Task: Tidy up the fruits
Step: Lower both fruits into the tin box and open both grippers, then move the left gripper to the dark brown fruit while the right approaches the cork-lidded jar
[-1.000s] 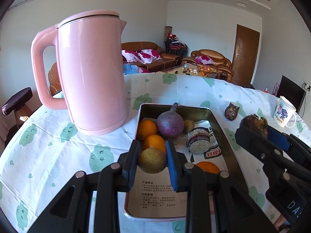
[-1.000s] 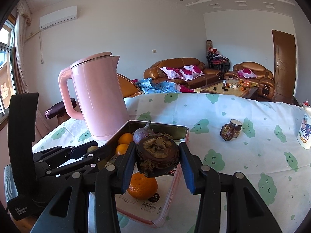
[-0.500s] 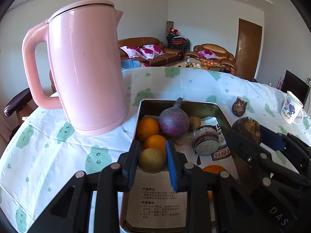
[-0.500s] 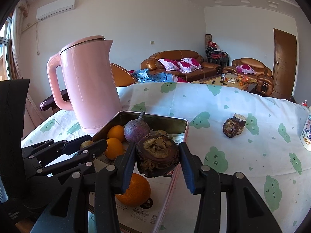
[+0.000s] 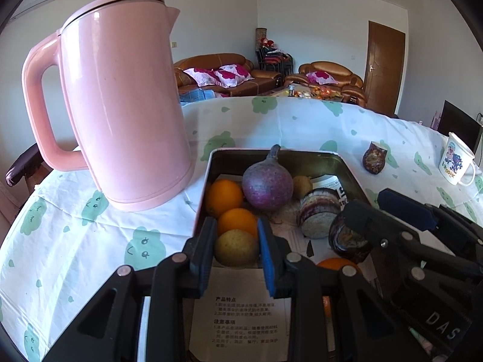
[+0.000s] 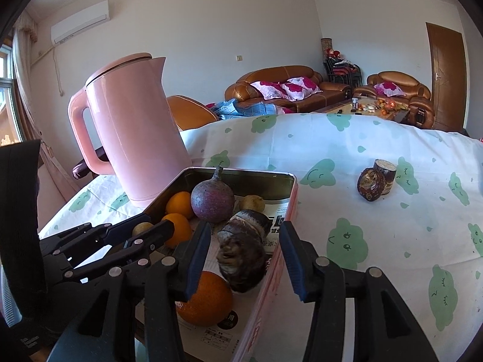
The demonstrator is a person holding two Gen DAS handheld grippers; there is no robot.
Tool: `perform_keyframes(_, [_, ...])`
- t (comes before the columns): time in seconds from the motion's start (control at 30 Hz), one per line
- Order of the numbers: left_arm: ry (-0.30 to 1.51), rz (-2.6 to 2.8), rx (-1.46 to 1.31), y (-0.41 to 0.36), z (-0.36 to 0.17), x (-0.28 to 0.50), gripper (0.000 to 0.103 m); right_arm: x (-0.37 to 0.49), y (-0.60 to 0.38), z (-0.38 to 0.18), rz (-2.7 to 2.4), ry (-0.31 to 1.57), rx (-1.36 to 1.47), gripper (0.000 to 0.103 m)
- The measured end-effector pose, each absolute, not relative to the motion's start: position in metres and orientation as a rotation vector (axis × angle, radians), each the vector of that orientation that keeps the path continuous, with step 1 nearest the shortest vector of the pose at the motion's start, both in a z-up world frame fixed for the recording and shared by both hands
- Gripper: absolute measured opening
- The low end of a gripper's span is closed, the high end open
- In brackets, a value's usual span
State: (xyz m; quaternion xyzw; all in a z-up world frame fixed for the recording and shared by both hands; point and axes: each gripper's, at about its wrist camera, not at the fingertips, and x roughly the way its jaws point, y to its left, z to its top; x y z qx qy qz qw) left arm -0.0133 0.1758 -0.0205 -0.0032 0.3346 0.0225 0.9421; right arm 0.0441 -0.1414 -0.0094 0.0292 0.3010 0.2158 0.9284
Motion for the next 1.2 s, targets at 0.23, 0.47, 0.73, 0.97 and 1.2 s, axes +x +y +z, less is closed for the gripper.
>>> perform_keyframes(0.23, [0.645, -0.014, -0.050, 0.174, -0.015, -0.021, 0.072, 0.037, -0.158, -0.002, 0.479, 0.555, 0.153, 0.081])
perform_keyframes(0.47, [0.492, 0.052, -0.040, 0.173, 0.003, -0.039, 0.103, 0.030, -0.194, 0.008, 0.341, 0.463, 0.241, 0.082])
perform_keyframes(0.73, [0.498, 0.077, -0.055, 0.172, -0.001, -0.043, 0.103, 0.033, -0.211, 0.004, 0.159, 0.504, 0.167, 0.082])
perform_keyframes(0.97, [0.513, 0.110, -0.036, 0.163, -0.002, -0.056, 0.103, 0.024, -0.236, 0.000, 0.118, 0.540, 0.148, 0.082])
perform_keyframes(1.2, [0.470, 0.116, 0.046, 0.140, 0.002, -0.070, 0.103, 0.012, -0.270, 0.000, 0.063, 0.544, 0.141, 0.082])
